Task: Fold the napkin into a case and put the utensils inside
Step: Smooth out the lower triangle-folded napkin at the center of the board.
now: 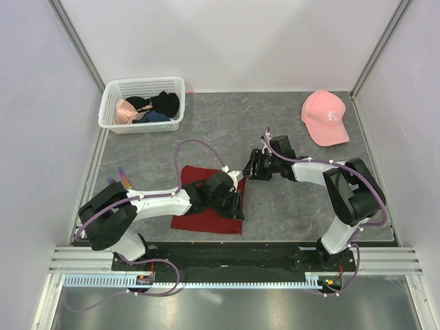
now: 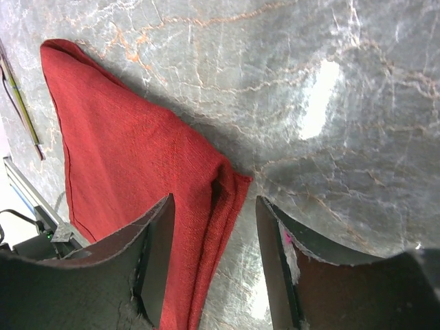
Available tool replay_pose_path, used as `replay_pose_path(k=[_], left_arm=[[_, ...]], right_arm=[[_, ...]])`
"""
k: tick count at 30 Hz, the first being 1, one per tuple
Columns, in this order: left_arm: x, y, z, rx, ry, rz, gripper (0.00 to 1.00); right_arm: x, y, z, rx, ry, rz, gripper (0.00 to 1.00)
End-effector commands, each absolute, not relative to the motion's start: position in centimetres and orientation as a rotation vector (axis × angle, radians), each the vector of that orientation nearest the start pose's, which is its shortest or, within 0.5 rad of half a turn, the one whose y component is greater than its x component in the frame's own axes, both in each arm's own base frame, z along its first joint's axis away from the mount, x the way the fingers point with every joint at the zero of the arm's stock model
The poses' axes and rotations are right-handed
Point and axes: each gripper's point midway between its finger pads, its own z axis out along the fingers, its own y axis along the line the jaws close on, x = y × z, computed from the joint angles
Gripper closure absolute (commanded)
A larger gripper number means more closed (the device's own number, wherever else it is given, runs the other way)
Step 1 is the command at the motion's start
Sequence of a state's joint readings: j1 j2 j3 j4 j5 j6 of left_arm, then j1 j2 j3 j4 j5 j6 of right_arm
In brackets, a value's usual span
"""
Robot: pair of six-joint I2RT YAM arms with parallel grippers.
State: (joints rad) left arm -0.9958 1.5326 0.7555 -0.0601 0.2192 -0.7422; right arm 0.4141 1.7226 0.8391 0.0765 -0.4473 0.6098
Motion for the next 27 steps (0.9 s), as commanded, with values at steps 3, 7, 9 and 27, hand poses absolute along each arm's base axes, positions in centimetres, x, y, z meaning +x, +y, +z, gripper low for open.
replay_pose_path(k=[3,7,9,27], left_arm=[[14.2,-35.2,4.9,0.438,2.635,-1.007,0.75],[13.4,-35.0,3.8,0.426,2.68,-1.03,0.78],[13.2,-35.1,3.4,0.418,2.67,-1.052,0.79],[13.1,-36.0,-0.1,0.42,2.705,-1.075,0.83]], right_arm=[[32.3,25.1,5.4,-0.004,2.449,1.048,0.38],[32.6,25.4,4.1,-0.004,2.475,1.046,0.39],[32.6,25.4,3.8,-0.002,2.479,1.042,0.41],[37.1,23.5,-0.3,-0.057,2.522,0.743,0.93]])
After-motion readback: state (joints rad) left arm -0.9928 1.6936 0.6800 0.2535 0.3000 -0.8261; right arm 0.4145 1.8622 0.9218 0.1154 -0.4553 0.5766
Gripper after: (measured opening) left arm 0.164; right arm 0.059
